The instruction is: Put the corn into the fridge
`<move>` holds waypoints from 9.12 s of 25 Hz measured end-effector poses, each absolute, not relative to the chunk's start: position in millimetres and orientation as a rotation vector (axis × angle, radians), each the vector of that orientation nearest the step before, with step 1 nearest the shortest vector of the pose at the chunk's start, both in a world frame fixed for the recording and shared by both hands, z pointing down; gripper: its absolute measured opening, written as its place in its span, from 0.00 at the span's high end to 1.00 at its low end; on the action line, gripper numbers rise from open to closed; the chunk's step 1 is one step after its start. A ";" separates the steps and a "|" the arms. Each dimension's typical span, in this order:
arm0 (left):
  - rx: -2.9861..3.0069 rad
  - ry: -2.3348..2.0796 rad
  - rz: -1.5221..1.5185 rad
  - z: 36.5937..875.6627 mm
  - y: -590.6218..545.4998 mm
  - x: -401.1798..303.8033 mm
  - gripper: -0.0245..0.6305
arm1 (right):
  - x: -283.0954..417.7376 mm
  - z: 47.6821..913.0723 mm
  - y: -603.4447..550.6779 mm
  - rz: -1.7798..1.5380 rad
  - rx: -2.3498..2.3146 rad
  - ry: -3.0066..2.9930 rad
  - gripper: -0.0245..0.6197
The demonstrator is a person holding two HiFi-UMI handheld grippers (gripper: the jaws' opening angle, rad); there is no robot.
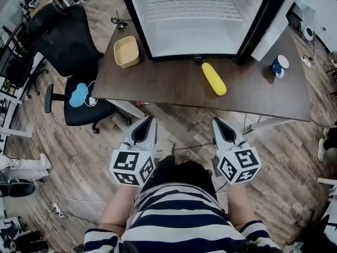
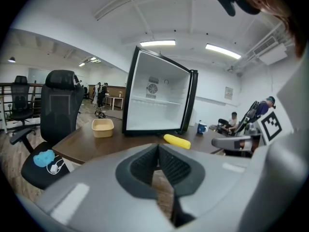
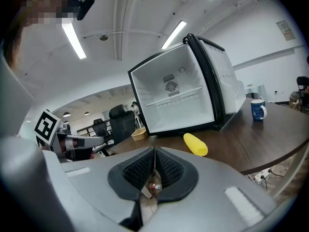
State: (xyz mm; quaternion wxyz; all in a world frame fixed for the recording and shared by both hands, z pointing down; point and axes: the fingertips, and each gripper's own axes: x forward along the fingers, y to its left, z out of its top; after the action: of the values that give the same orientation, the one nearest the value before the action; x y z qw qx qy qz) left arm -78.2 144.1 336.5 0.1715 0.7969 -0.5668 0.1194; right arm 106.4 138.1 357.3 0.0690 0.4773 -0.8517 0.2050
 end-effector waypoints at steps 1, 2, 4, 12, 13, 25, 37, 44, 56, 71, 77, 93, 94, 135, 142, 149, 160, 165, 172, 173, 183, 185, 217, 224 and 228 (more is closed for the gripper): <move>2.270 -1.603 0.341 337.5 139.1 -79.1 0.96 | 104.5 357.9 134.7 0.617 1.439 -2.559 0.97; 2.277 -1.593 0.343 339.2 133.4 -80.1 0.96 | 102.4 358.6 131.0 0.615 1.442 -2.552 0.97; 2.285 -1.567 0.342 343.4 120.1 -82.8 0.96 | 96.9 360.7 123.0 0.610 1.448 -2.533 0.96; 2.336 -1.457 0.325 352.7 67.6 -91.4 0.96 | 78.6 365.6 83.4 0.591 1.478 -2.467 0.87; 2.342 -1.443 0.330 354.1 61.8 -93.4 0.96 | 75.2 366.2 78.0 0.594 1.481 -2.463 0.87; 2.402 -1.297 0.384 376.5 -4.0 -116.1 0.96 | 44.6 379.0 15.0 0.594 1.530 -2.371 0.79; 2.405 -1.207 0.438 407.3 -40.9 -96.5 0.96 | 79.8 405.8 -30.0 0.468 1.513 -2.160 0.61; 2.361 -1.301 0.451 412.1 -54.0 -84.7 0.96 | 99.2 432.3 -61.5 0.379 1.350 -2.094 0.55; 2.260 -1.372 0.459 441.6 -67.2 -59.2 0.96 | 117.8 485.0 -89.5 0.463 1.177 -2.040 0.53; 2.197 -1.419 0.423 462.3 -81.4 -48.9 0.96 | 120.1 517.6 -91.5 0.558 1.084 -2.007 0.52; 2.193 -1.414 0.425 464.7 -79.8 -47.1 0.96 | 121.3 516.6 -92.6 0.559 1.098 -2.006 0.56; 2.227 -1.423 0.415 449.1 -74.7 -53.5 0.96 | 107.0 494.8 -74.4 0.518 1.060 -2.054 0.56; 2.232 -1.423 0.412 446.7 -74.3 -53.8 0.96 | 105.3 490.6 -73.3 0.522 1.053 -2.062 0.56; 2.554 -1.685 0.139 248.8 -151.2 -43.6 0.96 | 77.9 244.1 -186.1 0.070 1.067 -2.321 0.56; 2.551 -1.733 0.162 251.3 -164.4 -40.9 0.96 | 77.2 231.1 -237.6 0.027 1.106 -2.331 0.56; 2.532 -1.734 0.168 258.6 -173.1 -39.5 0.96 | 65.7 232.0 -270.4 -0.012 1.068 -2.306 0.56; 2.499 -1.717 0.149 273.0 -179.6 -44.7 0.96 | 49.0 256.9 -285.6 -0.033 0.939 -2.235 0.56; 2.493 -1.690 0.150 279.3 -181.3 -44.4 0.96 | 45.3 261.5 -290.5 -0.029 0.903 -2.212 0.56; 2.493 -1.659 0.165 289.8 -179.5 -42.5 0.96 | 44.4 268.1 -292.4 0.024 0.853 -2.205 0.56; 2.492 -1.657 0.166 289.8 -179.5 -42.8 0.96 | 44.0 267.6 -292.8 0.032 0.851 -2.207 0.56; 2.476 -1.652 0.160 292.5 -177.2 -43.4 0.96 | 45.6 266.9 -292.1 0.051 0.854 -2.242 0.55; 2.476 -1.650 0.160 292.8 -177.3 -44.4 0.96 | 45.4 266.6 -292.4 0.051 0.861 -2.248 0.55; 2.541 -1.644 0.108 263.2 -163.5 -48.4 0.96 | 102.6 223.9 -222.6 -0.052 1.402 -2.413 0.64; 2.524 -1.682 0.115 260.2 -158.3 -55.6 0.96 | 117.7 231.9 -195.6 0.020 1.517 -2.436 0.71; 2.515 -1.693 0.123 260.0 -156.0 -59.6 0.96 | 124.1 237.4 -182.6 0.056 1.574 -2.444 0.77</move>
State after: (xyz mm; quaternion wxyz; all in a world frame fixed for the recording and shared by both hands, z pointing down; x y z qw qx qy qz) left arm -59.6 -156.0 260.0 0.0535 0.8277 -0.5571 0.0404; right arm 124.1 -182.6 237.4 0.1170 0.5376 -0.8348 0.0193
